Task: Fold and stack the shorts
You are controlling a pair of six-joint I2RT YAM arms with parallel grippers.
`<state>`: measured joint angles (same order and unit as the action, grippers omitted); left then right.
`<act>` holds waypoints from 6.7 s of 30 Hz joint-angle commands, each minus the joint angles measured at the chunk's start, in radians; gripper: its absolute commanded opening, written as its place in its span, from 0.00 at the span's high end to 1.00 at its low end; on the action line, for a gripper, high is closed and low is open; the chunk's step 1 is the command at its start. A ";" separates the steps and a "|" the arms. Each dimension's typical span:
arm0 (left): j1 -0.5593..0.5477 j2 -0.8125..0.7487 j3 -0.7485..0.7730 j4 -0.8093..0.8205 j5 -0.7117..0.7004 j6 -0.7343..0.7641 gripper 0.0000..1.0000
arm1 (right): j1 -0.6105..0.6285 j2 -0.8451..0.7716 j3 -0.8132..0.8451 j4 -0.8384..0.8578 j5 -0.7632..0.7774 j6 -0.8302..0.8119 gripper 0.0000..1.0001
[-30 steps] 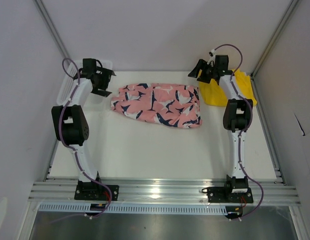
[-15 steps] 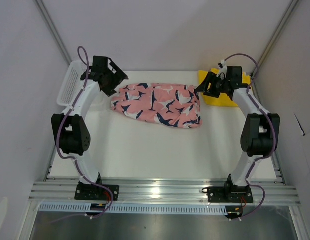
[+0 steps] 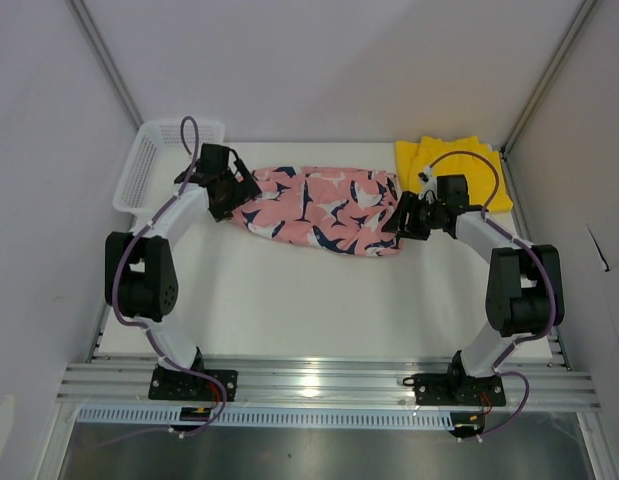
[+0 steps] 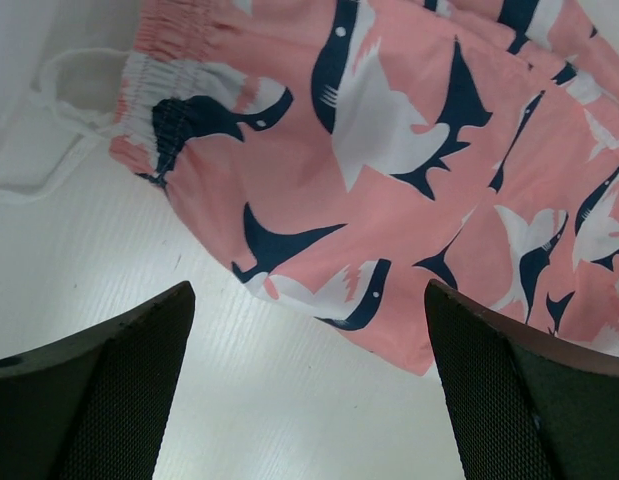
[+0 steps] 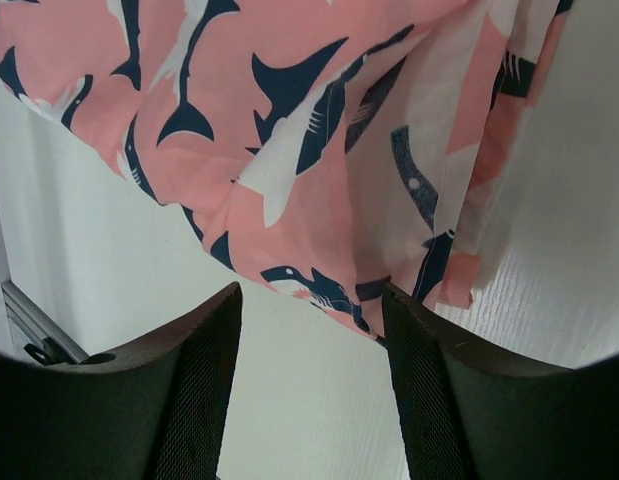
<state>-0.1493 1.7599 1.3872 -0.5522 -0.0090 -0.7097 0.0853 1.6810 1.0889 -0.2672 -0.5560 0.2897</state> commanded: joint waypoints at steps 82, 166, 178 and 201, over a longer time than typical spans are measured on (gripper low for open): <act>-0.053 0.213 -0.083 0.290 0.014 0.065 0.03 | -0.005 0.054 -0.213 0.339 -0.124 0.054 0.76; -0.033 -0.691 -0.531 0.048 -0.102 0.006 0.01 | 0.662 0.133 0.093 -0.383 0.910 -0.087 0.24; -0.033 -0.798 -0.738 0.100 0.056 0.055 0.02 | 0.816 -0.329 -0.037 -0.262 0.837 -0.003 0.18; -0.061 -0.614 -0.939 0.432 0.317 0.050 0.24 | 1.317 0.121 0.229 -0.024 1.085 -0.069 0.25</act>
<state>-0.2054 1.0969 0.4412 -0.2260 0.2237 -0.6769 1.4017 1.7573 1.2572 -0.3588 0.4694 0.2459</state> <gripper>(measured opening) 0.776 0.758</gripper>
